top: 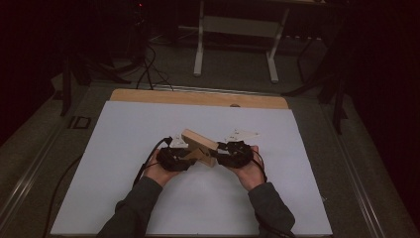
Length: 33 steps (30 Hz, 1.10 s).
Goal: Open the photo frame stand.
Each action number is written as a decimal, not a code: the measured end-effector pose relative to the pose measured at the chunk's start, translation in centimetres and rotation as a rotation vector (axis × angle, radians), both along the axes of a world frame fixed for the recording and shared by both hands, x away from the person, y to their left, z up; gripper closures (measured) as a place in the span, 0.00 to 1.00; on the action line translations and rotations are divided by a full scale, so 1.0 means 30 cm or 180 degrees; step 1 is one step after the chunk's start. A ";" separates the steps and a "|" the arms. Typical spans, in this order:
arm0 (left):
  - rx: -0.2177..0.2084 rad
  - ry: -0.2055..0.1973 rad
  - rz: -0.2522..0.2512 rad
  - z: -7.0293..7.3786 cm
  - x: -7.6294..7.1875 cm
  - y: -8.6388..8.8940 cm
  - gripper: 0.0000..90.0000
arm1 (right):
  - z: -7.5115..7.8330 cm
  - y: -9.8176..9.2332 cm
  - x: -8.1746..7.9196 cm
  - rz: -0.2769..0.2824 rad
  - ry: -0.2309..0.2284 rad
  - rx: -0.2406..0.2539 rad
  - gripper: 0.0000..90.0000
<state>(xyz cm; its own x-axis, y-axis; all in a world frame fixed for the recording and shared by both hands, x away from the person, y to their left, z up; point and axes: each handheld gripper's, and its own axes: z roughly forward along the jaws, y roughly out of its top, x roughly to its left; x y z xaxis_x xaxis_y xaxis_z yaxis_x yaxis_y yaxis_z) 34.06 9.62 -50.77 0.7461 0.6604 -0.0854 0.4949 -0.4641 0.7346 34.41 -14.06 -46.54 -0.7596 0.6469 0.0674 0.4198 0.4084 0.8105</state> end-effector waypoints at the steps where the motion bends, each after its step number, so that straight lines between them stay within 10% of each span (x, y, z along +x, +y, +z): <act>1: -0.0010 0.0000 -0.0005 -0.002 -0.002 0.001 0.67 | 0.000 0.002 -0.003 0.0006 -0.0015 -0.0005 0.64; 33: -0.0100 0.0083 -0.0123 -0.052 -0.064 0.046 0.64 | -0.035 0.030 -0.090 0.0288 -0.0007 -0.0041 0.53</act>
<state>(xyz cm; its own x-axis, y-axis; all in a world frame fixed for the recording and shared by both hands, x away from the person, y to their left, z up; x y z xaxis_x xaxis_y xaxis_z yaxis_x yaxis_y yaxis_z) 32.14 11.01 -52.34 0.7683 0.6277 -0.1255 0.4962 -0.4601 0.7363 31.71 -13.15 -47.58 -0.8151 0.5765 0.0579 0.3790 0.4550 0.8058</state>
